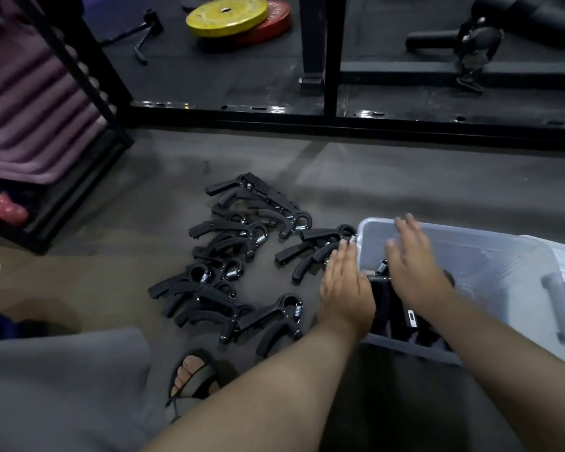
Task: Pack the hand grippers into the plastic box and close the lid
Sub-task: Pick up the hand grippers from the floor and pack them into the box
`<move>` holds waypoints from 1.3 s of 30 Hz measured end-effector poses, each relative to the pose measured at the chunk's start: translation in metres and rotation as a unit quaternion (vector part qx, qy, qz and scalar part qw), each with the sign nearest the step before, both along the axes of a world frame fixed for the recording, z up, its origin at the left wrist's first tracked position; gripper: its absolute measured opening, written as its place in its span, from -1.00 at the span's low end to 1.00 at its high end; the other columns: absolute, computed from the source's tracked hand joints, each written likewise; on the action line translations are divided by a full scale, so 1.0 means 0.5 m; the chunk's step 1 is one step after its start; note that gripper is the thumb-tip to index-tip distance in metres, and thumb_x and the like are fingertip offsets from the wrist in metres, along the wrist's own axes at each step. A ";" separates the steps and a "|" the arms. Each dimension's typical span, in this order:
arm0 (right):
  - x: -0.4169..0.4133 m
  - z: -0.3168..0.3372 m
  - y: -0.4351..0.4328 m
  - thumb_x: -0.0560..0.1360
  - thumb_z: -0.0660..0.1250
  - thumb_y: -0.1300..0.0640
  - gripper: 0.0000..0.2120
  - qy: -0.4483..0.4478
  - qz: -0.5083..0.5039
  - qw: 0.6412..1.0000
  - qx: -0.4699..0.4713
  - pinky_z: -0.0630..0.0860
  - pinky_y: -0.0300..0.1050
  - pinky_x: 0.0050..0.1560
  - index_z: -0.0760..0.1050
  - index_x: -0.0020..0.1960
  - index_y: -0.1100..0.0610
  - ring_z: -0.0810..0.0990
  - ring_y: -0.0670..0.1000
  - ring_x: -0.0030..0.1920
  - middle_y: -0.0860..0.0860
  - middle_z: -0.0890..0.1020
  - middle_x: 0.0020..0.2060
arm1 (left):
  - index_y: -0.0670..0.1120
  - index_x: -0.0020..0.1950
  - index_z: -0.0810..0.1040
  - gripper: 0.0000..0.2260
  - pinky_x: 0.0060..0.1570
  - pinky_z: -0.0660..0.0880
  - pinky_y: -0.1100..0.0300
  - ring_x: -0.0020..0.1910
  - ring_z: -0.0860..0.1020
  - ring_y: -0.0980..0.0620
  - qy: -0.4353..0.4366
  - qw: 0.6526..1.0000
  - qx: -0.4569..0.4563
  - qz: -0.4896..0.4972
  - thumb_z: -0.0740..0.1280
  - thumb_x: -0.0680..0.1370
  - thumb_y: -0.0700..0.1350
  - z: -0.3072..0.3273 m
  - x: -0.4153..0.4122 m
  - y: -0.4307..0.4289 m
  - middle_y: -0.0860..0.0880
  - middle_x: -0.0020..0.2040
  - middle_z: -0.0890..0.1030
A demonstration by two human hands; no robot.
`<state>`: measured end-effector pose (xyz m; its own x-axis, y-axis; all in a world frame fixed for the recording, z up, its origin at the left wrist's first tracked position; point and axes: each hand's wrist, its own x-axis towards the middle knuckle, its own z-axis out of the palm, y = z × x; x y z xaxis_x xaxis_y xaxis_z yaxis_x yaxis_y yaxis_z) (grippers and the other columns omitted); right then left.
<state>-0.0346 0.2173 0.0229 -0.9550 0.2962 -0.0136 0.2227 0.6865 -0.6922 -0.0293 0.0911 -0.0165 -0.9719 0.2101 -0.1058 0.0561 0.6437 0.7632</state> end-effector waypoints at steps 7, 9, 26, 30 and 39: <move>-0.023 -0.055 -0.115 0.66 0.06 0.06 -0.41 -0.061 0.098 0.990 0.084 -0.17 -0.10 0.56 -0.07 0.60 0.18 -0.23 -0.02 0.58 0.00 -0.24 0.58 | -0.10 0.33 0.47 -0.53 0.34 0.24 -0.15 0.40 0.34 -0.24 -0.020 0.970 -0.205 0.131 0.04 0.51 0.03 -0.089 -0.012 -0.179 -0.18 0.47 0.34; -0.032 -0.062 -0.124 0.66 0.08 0.06 -0.40 -0.070 0.090 0.991 0.071 -0.17 -0.09 0.55 -0.08 0.61 0.17 -0.27 -0.04 0.57 -0.04 -0.31 0.56 | -0.13 0.28 0.46 -0.53 0.28 0.30 -0.11 0.34 0.39 -0.22 -0.060 0.952 -0.284 0.094 0.10 0.44 0.01 -0.086 -0.041 -0.229 -0.18 0.40 0.40; -0.030 -0.072 -0.127 0.62 0.15 0.04 -0.36 -0.054 0.080 0.995 0.004 -0.04 -0.02 0.57 -0.03 0.60 0.13 -0.23 -0.06 0.57 -0.17 -0.37 0.53 | -0.05 0.01 0.34 -0.63 0.12 0.37 0.06 0.16 0.51 -0.14 -0.217 0.927 -0.294 -0.088 0.30 0.52 0.23 -0.117 -0.117 -0.262 -0.10 0.12 0.56; -0.030 -0.056 -0.128 0.60 0.15 0.05 -0.34 -0.065 0.089 0.994 -0.002 -0.21 -0.16 0.52 -0.04 0.60 0.15 -0.30 -0.05 0.56 -0.08 -0.35 0.55 | -0.18 0.11 0.38 -0.63 -0.02 0.44 0.12 0.08 0.57 -0.17 -0.214 0.954 -0.208 0.038 0.34 0.55 0.09 -0.058 -0.138 -0.228 -0.19 0.05 0.57; 0.022 0.026 -0.092 0.66 0.10 0.06 -0.49 -0.072 0.116 0.984 -0.114 0.00 -0.17 0.52 0.14 0.56 0.20 0.07 0.01 0.57 0.11 0.13 0.57 | -0.08 0.13 0.44 -0.65 0.04 0.56 -0.09 -0.05 0.61 -0.20 -0.019 0.983 -0.042 0.180 0.26 0.51 0.15 0.116 -0.156 -0.161 -0.15 -0.07 0.64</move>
<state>-0.0238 0.1712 0.0361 -0.9799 0.0445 -0.1945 0.1856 0.5614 -0.8065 -0.1075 0.0104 0.0413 -0.9768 -0.1568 -0.1462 -0.2141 0.6774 0.7037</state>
